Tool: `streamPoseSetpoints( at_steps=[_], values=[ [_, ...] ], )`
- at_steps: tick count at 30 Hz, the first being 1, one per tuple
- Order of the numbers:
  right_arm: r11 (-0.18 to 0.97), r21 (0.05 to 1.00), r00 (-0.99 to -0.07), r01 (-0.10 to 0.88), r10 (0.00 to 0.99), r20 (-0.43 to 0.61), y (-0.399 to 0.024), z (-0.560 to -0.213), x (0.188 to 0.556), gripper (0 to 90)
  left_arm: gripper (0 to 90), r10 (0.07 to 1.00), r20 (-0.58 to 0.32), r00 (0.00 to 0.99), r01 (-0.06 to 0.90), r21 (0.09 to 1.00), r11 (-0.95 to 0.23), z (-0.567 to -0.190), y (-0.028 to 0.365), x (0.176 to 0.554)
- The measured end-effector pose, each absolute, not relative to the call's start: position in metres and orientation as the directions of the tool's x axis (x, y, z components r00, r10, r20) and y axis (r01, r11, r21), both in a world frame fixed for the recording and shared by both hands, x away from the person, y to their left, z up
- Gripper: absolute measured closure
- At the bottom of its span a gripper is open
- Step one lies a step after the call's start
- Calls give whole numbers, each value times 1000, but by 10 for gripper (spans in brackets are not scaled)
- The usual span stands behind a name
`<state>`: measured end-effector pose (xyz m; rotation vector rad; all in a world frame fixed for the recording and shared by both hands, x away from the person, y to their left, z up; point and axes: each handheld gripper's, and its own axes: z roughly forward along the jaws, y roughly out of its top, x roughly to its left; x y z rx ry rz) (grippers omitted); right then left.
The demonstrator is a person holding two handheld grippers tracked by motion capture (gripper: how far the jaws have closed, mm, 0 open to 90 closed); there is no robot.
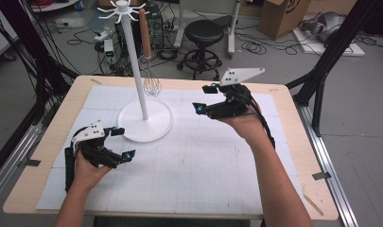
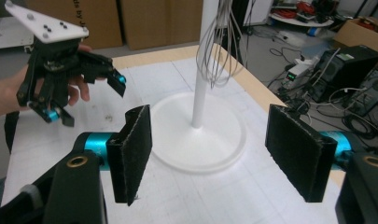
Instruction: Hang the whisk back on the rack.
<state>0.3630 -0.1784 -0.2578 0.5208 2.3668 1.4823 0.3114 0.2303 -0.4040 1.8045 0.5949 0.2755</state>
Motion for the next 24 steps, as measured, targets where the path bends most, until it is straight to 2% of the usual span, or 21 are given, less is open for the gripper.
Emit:
streamPoseSetpoints(
  at_steps=[9,24],
  values=[
    [342,923,-870,175,493,-18,-211,-296,346,298,17,520,-106,848,251,944,-216,-404,229,311],
    [333,918,-852,217,523,11,-234,-342,328,253,17,506,-112,855,251,944,-215,-404,229,311]
  ],
)
